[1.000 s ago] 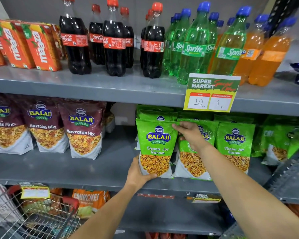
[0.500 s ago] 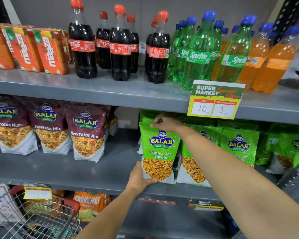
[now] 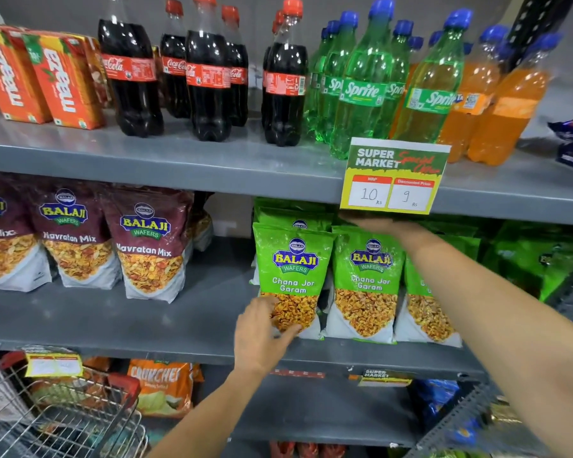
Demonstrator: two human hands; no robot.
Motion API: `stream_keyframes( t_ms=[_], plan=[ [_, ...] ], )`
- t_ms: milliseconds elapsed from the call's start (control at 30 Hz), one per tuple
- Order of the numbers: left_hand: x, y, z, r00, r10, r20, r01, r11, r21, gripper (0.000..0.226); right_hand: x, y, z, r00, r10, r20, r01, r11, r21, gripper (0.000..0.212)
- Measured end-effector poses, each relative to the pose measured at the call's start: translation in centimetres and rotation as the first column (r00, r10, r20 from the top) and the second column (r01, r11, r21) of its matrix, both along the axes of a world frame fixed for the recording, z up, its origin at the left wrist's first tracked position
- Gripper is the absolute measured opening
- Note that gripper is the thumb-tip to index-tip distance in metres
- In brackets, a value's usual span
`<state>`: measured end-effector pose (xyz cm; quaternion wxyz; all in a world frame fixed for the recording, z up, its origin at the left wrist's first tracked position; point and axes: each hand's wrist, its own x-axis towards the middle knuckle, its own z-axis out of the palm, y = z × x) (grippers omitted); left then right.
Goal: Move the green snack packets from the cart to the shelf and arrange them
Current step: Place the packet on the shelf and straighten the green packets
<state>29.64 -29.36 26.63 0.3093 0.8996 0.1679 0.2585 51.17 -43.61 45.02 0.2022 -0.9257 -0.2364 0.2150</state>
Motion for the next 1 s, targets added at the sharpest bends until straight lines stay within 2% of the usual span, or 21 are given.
stream_keyframes(
  t_ms=[67,133,233,300,367,467,600,767,933,1000],
  plan=[
    [0.6,-2.7,0.3,0.982,-0.156,-0.109,0.158,0.987,0.018,0.043,1.1,-2.2,-0.2,0.998,-0.051,0.029,0.054,0.991,-0.121,0.096],
    [2.1,-5.3,0.1,0.947,-0.207,-0.245,0.220,0.975,0.027,0.048,0.9,-3.9,-0.2,0.995,-0.047,0.092,0.063,0.981,-0.181,0.071],
    [4.8,-7.2,-0.4,0.916,-0.180,-0.359,0.159,0.983,-0.090,0.060,1.1,-5.7,-0.3,0.983,-0.018,0.181,0.039,0.993,-0.110,0.047],
    [6.0,-7.4,-0.7,0.888,-0.215,-0.407,0.133,0.966,-0.221,0.058,0.9,-6.3,-0.2,0.981,0.029,0.192,-0.015,0.997,-0.070,0.035],
    [6.8,-7.4,-0.9,0.860,-0.298,-0.414,0.154,0.926,-0.345,0.049,2.1,-7.3,-0.6,0.979,0.086,0.187,-0.079,0.996,-0.047,0.027],
    [6.9,-7.3,-1.2,0.854,-0.347,-0.388,0.182,0.897,-0.402,0.046,1.5,-7.8,0.0,0.968,0.184,0.171,-0.188,0.982,0.011,0.011],
    [7.1,-7.1,-1.9,0.868,-0.345,-0.357,0.185,0.892,-0.412,0.050,1.1,-7.6,0.5,0.960,0.219,0.175,-0.230,0.972,0.043,0.017],
    [7.5,-7.4,-2.2,0.902,-0.298,-0.312,0.132,0.879,-0.459,0.036,1.8,-7.8,-0.2,0.958,0.134,0.254,-0.149,0.988,0.041,0.015],
    [7.5,-7.7,-2.5,0.925,-0.233,-0.300,0.115,0.924,-0.364,0.041,2.2,-7.6,-0.4,0.966,0.137,0.219,-0.164,0.980,0.113,0.030],
    [7.3,-7.8,-2.5,0.931,-0.208,-0.299,0.109,0.942,-0.316,0.043,2.4,-7.4,-0.5,0.968,0.158,0.194,-0.187,0.973,0.139,0.029]
  ],
)
